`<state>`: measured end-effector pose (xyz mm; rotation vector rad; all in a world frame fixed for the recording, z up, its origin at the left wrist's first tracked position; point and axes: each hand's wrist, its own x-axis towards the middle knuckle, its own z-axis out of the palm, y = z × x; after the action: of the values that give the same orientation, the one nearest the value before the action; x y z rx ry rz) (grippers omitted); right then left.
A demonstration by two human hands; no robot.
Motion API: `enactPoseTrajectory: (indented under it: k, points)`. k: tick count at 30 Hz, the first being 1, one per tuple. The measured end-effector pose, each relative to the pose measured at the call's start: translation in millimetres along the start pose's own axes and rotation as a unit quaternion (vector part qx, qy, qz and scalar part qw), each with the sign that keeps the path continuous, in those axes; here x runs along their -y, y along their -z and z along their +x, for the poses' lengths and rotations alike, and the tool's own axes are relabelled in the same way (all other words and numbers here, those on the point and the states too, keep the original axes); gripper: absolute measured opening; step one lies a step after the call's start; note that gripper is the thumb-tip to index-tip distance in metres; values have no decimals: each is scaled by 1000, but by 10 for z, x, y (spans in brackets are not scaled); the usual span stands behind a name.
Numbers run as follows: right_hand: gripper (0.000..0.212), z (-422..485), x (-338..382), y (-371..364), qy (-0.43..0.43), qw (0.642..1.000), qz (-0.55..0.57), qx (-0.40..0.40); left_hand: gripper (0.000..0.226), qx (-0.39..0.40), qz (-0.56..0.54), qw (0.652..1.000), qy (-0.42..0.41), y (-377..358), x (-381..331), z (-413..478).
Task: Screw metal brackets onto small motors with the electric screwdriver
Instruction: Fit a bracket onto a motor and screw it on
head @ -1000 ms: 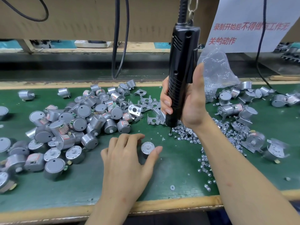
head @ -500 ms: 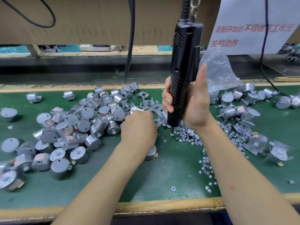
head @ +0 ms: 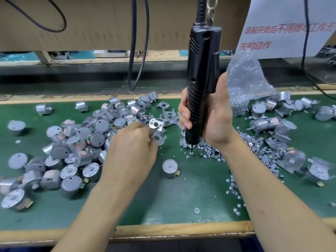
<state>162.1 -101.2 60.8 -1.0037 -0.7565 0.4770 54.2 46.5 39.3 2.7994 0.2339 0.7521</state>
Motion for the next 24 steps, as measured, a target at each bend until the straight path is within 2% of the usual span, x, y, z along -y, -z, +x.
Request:
enactPoseTrajectory:
  k: [5,9,13,15,18,21,24]
  points:
    - [77,-15,-41,-70,-6,1000,13,14,7,27,-68,996,55,-61,228,-374]
    - [78,-34,-80,-102,-10,1000,8,-10,7,63,-81,993,54,-77,202,-471]
    - [75,-38,-102,-116,-11,1000,-3,-12,17,47,-85,993,66,-73,168,-540]
    - [69,-30,-116,-134,-5,1000,-10,5,30,36,-98,993,45,-76,138,-569]
    - [68,-28,-122,-130,-14,1000,-3,13,44,54,-148,987,-29,-123,68,-588]
    - [70,-31,-118,-127,-11,1000,6,5,45,68,-172,981,-60,-180,22,-587]
    - [71,-32,-117,-138,-6,1000,10,4,43,62,-185,979,-57,-217,26,-589]
